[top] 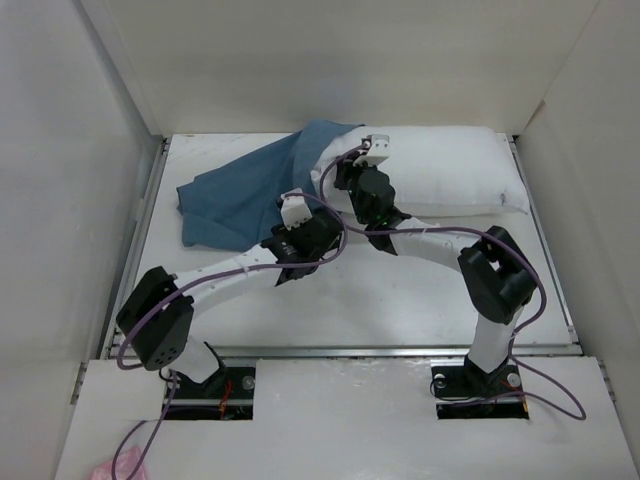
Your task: Put the pillow into the pillowcase
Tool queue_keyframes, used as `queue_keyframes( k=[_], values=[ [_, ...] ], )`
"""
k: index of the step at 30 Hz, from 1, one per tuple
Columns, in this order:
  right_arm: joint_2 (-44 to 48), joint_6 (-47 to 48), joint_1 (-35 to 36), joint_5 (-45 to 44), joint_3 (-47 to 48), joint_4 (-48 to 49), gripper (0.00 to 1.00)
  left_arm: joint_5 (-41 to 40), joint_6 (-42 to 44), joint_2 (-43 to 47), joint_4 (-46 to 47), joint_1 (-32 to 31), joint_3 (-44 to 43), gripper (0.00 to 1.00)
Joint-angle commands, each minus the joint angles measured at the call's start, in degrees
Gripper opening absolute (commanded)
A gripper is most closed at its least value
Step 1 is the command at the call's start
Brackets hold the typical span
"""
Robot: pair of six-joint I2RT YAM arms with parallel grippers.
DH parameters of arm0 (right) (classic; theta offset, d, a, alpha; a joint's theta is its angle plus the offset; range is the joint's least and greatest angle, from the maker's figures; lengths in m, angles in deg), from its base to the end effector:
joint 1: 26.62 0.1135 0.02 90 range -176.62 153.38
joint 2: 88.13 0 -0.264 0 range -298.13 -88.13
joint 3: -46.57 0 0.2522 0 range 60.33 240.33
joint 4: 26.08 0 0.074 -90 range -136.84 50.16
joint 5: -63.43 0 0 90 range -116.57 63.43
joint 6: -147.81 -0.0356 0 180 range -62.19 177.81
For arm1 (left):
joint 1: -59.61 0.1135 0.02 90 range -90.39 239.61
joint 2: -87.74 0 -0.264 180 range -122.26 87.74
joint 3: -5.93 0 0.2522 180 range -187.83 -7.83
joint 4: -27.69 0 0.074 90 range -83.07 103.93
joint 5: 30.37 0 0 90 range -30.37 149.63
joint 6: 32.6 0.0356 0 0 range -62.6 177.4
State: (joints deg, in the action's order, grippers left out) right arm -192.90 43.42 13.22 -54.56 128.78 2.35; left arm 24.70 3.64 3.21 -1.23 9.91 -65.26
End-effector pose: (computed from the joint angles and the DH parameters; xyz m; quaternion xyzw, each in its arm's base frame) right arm 0.3371 0.2595 0.2828 0.0319 0.6737 0.1841 0.7150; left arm 0.2203 -0.2283 0.2487 -0.1523 0.8675 -0.1331 0.4546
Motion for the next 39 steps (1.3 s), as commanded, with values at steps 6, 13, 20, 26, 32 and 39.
queue_keyframes(
  k=[6, 13, 20, 26, 32, 39],
  values=[
    [0.4, 0.2, -0.1, -0.7, 2.8, 1.0, 0.00, -12.5, -5.9, -5.6, 20.4, -1.1, 0.7, 0.74],
    [1.5, 0.2, -0.1, -0.7, 2.8, -0.8, 0.00, -16.3, -7.7, -11.6, 18.7, 2.3, -3.4, 0.63],
    [3.2, 0.2, -0.1, -0.1, 0.9, -1.9, 0.00, -13.1, -4.6, -14.9, 26.7, 7.2, -4.7, 0.54],
    [3.2, 0.2, -0.1, 0.4, 0.9, -4.0, 0.00, -8.4, 6.5, -15.4, 37.3, 7.2, -4.2, 0.00],
    [2.0, 1.9, -0.1, -0.2, 0.9, -5.1, 0.00, -5.4, 11.9, -7.2, 39.9, 6.2, 2.8, 0.00],
    [-2.4, 2.5, -0.1, -9.1, 6.2, -10.3, 0.00, -2.3, 17.1, 15.3, 35.4, 1.4, 12.2, 0.00]
  ],
)
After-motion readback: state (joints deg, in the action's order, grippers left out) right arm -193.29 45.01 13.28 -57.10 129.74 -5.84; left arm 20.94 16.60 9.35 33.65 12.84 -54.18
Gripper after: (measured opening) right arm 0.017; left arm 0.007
